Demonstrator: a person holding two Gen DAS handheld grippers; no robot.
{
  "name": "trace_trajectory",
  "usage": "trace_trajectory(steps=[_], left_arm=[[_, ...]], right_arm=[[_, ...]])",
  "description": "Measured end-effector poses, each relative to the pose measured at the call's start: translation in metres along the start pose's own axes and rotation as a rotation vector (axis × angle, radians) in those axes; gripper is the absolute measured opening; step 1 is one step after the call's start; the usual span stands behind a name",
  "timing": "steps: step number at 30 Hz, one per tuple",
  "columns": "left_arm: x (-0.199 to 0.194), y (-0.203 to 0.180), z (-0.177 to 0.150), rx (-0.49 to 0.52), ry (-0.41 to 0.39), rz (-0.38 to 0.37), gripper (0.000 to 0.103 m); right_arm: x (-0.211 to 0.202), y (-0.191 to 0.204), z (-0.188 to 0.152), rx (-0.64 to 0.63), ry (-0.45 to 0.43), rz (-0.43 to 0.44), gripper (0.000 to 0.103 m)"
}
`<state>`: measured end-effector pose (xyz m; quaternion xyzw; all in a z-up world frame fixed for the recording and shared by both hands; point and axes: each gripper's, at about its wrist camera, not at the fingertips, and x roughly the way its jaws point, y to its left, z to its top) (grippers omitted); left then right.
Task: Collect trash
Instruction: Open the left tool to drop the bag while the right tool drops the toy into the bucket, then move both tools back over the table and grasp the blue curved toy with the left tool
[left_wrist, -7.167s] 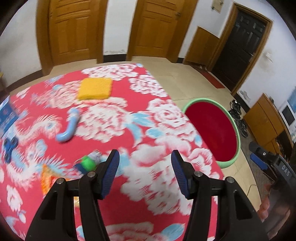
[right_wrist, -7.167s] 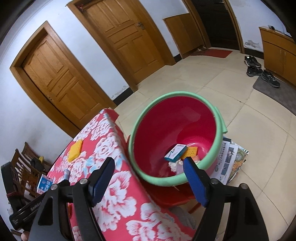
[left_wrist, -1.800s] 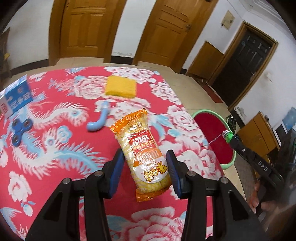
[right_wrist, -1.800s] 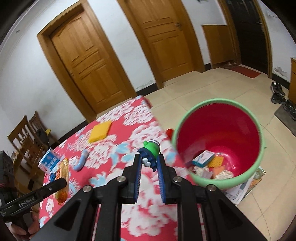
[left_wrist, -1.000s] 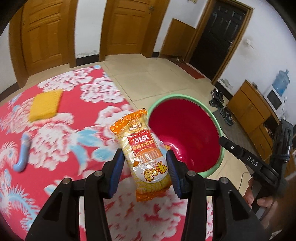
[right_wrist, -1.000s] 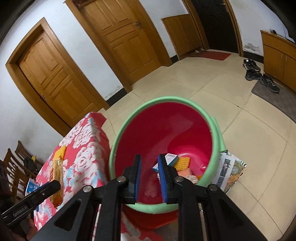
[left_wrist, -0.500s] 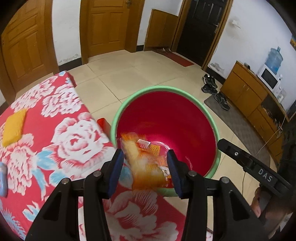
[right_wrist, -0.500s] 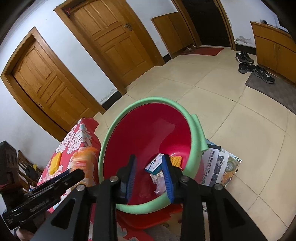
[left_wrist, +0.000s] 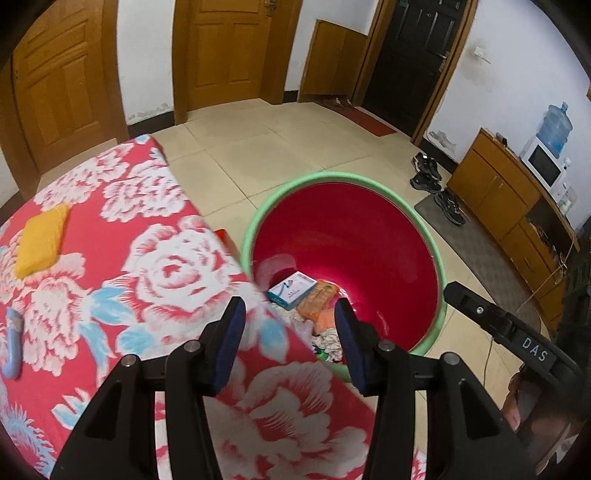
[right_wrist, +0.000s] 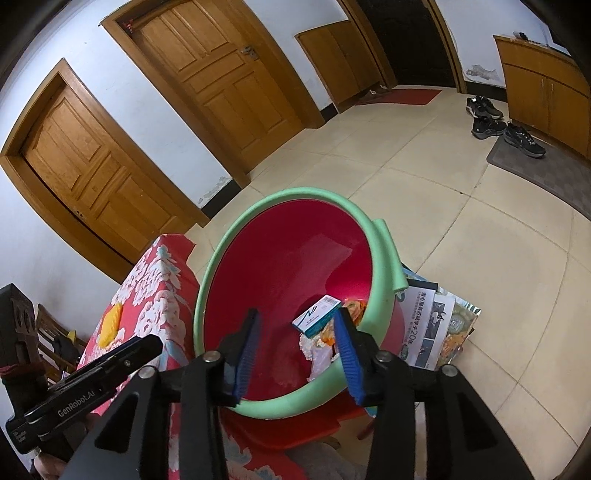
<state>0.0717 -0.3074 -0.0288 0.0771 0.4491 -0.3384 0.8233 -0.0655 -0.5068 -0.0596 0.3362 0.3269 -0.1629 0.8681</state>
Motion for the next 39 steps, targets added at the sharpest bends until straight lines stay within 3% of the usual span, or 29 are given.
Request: trace_trajectory(steps=[21,39], left_arm=[[-0.05,0.09,-0.014,-0.144,-0.055,0.148,0.05],[-0.071,0.198,-0.038,-0.268,-0.052,0.356,0.05]], right_arm=[[-0.008,0.03,-0.012,0.007,0.017,0.006,0.074],[-0.008,0.05,-0.016,-0.015,0.038,-0.011,0.079]])
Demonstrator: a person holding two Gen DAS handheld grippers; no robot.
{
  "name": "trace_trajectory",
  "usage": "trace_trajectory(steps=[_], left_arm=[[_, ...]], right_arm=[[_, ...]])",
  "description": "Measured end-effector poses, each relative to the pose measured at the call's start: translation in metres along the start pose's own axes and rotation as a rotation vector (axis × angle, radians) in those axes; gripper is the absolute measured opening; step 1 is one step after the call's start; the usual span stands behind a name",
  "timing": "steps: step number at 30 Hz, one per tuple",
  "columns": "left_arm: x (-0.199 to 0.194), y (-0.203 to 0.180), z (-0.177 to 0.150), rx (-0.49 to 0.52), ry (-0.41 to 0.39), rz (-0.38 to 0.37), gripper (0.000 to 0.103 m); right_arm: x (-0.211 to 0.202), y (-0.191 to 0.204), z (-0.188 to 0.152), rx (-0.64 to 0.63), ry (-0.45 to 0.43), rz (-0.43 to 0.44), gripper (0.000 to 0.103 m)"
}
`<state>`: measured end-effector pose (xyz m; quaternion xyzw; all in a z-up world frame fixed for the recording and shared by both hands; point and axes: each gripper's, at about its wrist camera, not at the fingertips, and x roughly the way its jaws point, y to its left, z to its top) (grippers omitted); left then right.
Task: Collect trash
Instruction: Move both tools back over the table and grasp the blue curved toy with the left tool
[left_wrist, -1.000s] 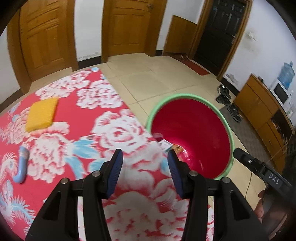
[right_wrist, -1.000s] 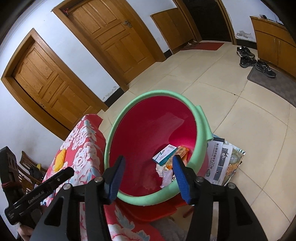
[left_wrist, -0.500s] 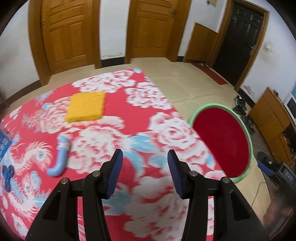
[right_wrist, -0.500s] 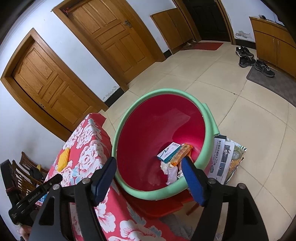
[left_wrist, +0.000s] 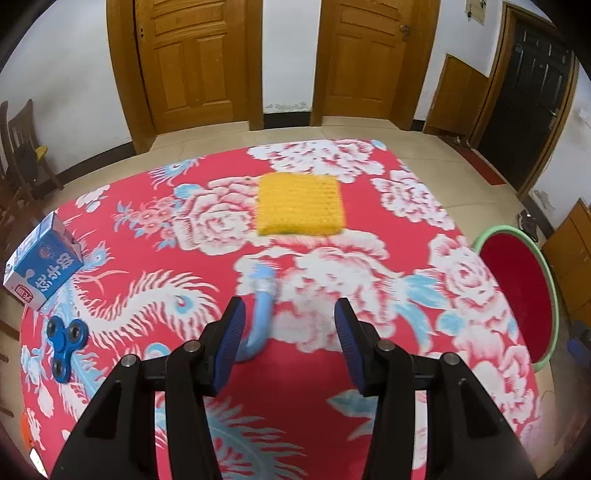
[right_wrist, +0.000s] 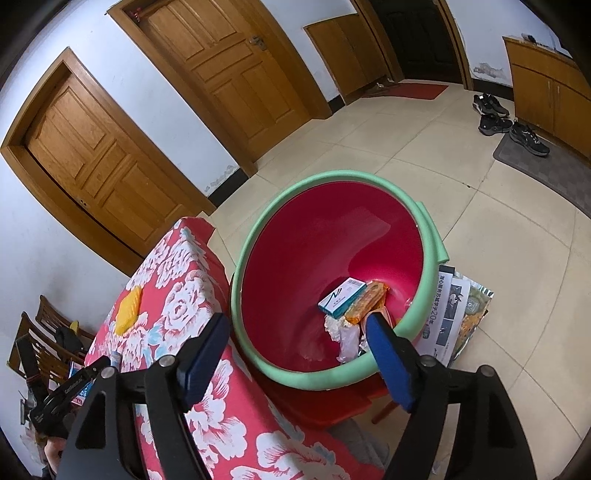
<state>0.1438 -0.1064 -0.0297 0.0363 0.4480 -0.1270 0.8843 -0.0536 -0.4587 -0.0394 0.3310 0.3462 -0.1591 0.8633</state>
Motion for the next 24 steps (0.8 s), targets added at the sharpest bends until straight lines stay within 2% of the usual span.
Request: trace_trajectory(steps=[5,14,15,16,18,19,21,23,24], left_arm=[[0.008,0.011,-0.002,-0.016,0.017,0.011,0.05],[0.023,0.021,-0.007,-0.024,0.045,-0.015,0.049],[0.025,0.021,-0.008,-0.021,0.045,-0.02,0.048],[0.026,0.021,-0.008,-0.019,0.046,-0.022,0.041],[0.027,0.021,-0.009,-0.011,0.036,-0.019,0.034],[0.027,0.021,-0.01,-0.007,0.036,-0.023,0.026],[0.027,0.023,-0.009,-0.01,0.032,-0.031,0.022],[0.027,0.029,-0.008,-0.031,0.037,-0.049,0.013],[0.027,0.032,-0.007,-0.046,0.037,-0.062,0.012]], right_arm=[[0.002,0.008,-0.002,-0.008,0.011,-0.007,0.079],[0.007,0.028,-0.006,-0.036,0.028,-0.013,0.079],[0.008,0.031,-0.006,-0.041,0.03,-0.013,0.079],[0.009,0.034,-0.006,-0.047,0.033,-0.012,0.079],[0.011,0.041,-0.007,-0.063,0.041,-0.009,0.079],[0.012,0.046,-0.008,-0.073,0.044,-0.007,0.079],[0.014,0.055,-0.009,-0.094,0.05,0.0,0.079],[0.015,0.065,-0.009,-0.111,0.054,0.009,0.079],[0.015,0.071,-0.01,-0.124,0.058,0.017,0.079]])
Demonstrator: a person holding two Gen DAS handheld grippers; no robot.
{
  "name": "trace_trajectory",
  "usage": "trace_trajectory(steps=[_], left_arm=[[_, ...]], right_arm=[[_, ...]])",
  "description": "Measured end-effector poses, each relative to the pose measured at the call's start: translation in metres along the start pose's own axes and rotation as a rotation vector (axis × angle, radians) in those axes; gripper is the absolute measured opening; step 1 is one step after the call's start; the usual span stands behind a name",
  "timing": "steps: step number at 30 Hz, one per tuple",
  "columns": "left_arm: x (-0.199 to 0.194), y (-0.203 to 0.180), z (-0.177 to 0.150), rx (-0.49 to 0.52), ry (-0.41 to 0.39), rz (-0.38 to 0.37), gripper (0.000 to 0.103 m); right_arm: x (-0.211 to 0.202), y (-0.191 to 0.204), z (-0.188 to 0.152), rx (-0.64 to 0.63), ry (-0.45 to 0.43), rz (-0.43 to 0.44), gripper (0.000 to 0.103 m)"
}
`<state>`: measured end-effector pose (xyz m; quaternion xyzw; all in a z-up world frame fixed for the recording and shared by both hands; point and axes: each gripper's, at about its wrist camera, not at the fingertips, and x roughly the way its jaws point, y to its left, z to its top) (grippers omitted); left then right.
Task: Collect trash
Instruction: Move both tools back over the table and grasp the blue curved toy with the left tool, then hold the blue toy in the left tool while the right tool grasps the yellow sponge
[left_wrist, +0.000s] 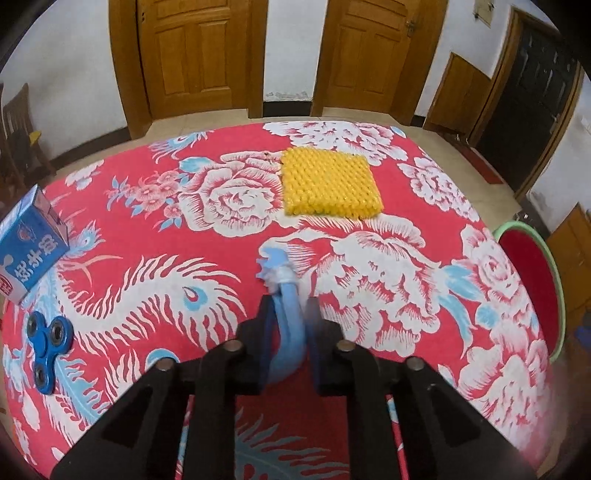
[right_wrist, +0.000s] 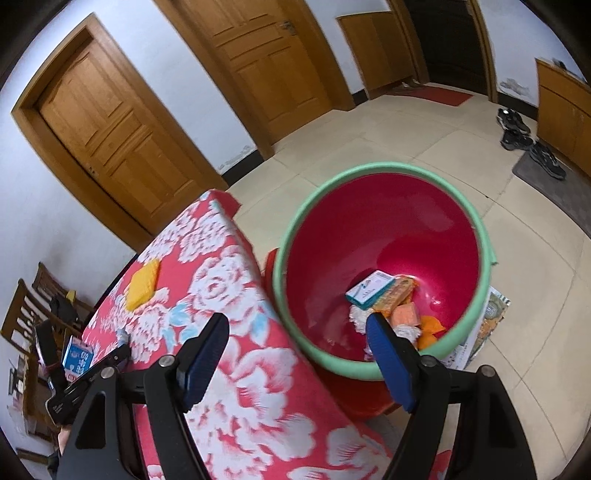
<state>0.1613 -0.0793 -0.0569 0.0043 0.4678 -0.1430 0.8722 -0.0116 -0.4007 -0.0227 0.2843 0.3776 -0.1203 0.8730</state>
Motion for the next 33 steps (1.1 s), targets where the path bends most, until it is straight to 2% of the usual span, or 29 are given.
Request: trace_trajectory(steps=[7,13,16,20,30,33], left_arm=[[-0.011,0.024,0.012,-0.059,-0.039,-0.008,0.01],[-0.02,0.057,0.021,-0.142,-0.092,0.026,0.01],[-0.023,0.073,0.022,-0.188,-0.118,0.066,0.01],[-0.021,0.089,0.02,-0.227,-0.139,0.098,0.01],[-0.017,0.106,0.014,-0.271,-0.137,0.095,0.01],[-0.014,0.109,0.013,-0.282,-0.127,0.094,0.011]], right_arm=[[0.009,0.038,0.002,-0.063,0.019,0.032,0.079],[0.024,0.074,0.005,-0.126,0.035,0.055,0.079],[0.036,0.098,0.006,-0.165,0.049,0.072,0.079],[0.056,0.131,0.005,-0.216,0.081,0.092,0.079],[0.127,0.196,0.001,-0.301,0.143,0.098,0.078],[0.144,0.208,0.002,-0.318,0.146,0.088,0.072]])
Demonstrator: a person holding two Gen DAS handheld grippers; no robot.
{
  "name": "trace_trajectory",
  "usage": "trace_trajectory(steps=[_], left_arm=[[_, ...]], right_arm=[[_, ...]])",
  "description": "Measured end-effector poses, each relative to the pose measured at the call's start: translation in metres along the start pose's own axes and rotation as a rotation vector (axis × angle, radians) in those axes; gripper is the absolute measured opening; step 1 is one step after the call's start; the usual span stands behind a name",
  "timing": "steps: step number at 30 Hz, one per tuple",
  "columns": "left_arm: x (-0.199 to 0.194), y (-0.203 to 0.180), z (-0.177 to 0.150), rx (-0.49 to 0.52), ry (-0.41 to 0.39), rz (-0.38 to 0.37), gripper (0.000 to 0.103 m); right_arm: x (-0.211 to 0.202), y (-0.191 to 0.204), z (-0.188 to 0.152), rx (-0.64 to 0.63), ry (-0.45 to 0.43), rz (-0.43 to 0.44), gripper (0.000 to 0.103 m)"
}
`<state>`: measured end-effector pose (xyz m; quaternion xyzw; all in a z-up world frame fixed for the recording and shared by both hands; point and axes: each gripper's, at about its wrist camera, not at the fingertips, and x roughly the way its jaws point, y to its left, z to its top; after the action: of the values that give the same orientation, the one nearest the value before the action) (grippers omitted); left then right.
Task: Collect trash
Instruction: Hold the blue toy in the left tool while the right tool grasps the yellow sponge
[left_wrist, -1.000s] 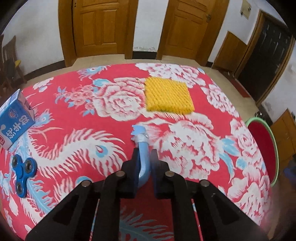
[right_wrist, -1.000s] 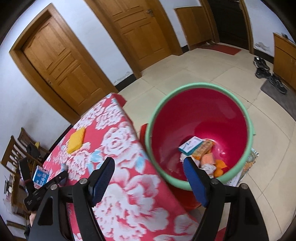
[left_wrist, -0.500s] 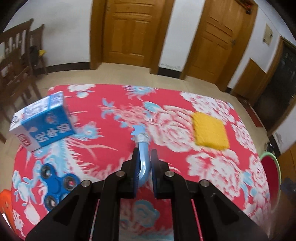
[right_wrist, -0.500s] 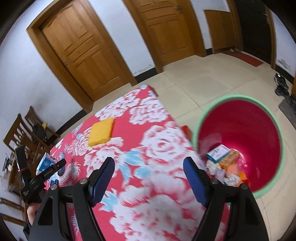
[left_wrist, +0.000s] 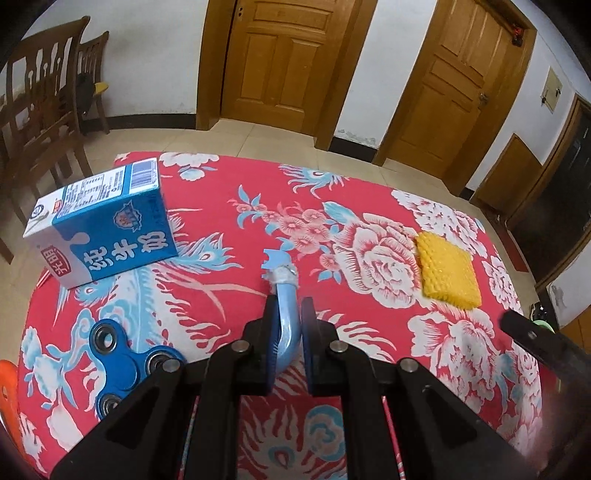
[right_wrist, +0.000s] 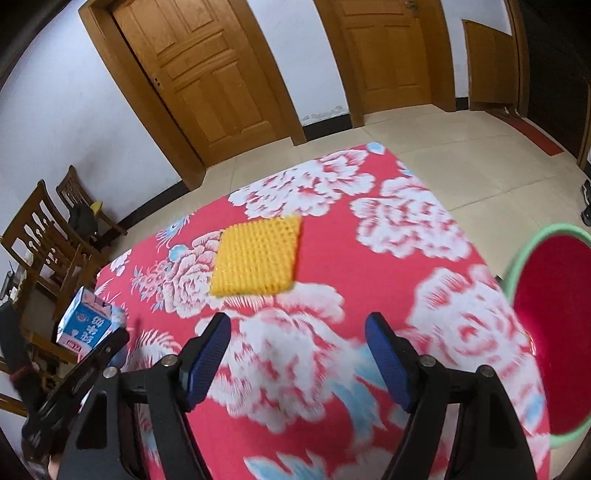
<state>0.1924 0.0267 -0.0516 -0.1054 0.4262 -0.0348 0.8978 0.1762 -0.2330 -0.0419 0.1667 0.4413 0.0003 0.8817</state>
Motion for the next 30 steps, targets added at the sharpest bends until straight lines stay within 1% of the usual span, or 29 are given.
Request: trace_trajectory(steps=[3,8,9,14,15,16,17,18,19,20,22,25,30], left_arm=[[0.003,0.0,-0.002,-0.001,0.012,-0.004,0.01],[0.006,-0.004,-0.005,0.015,0.024,-0.013,0.011],[0.007,-0.004,-0.005,0.018,0.025,-0.012,0.011],[0.008,-0.004,-0.006,0.021,0.025,-0.011,0.011],[0.008,-0.005,-0.006,0.022,0.025,-0.011,0.011],[0.008,-0.004,-0.006,0.02,0.025,-0.011,0.011],[0.008,-0.005,-0.006,0.021,0.025,-0.012,0.011],[0.008,-0.005,-0.006,0.021,0.025,-0.011,0.011],[0.008,-0.005,-0.006,0.021,0.025,-0.011,0.011],[0.008,-0.005,-0.006,0.022,0.025,-0.01,0.011],[0.008,-0.005,-0.006,0.025,0.026,-0.008,0.011],[0.008,-0.005,-0.006,0.027,0.025,-0.008,0.011],[0.008,-0.005,-0.006,0.027,0.025,-0.011,0.011]], right_arm=[[0.018,0.007,0.007,-0.009,0.016,-0.009,0.065],[0.036,0.015,0.014,-0.029,0.017,-0.014,0.058],[0.04,0.016,0.015,-0.029,0.022,-0.015,0.055],[0.045,0.021,0.016,-0.058,-0.002,-0.042,0.05],[0.045,0.021,0.016,-0.063,-0.005,-0.047,0.046],[0.046,0.022,0.016,-0.071,-0.008,-0.055,0.04],[0.046,0.023,0.015,-0.079,-0.011,-0.061,0.036],[0.046,0.023,0.015,-0.086,-0.012,-0.058,0.028],[0.047,0.024,0.015,-0.087,-0.01,-0.051,0.023],[0.047,0.025,0.014,-0.09,-0.009,-0.048,0.021],[0.044,0.026,0.014,-0.104,-0.023,-0.047,0.013],[0.038,0.028,0.013,-0.11,-0.039,-0.043,0.011],[0.021,0.024,0.01,-0.093,-0.061,-0.022,0.01]])
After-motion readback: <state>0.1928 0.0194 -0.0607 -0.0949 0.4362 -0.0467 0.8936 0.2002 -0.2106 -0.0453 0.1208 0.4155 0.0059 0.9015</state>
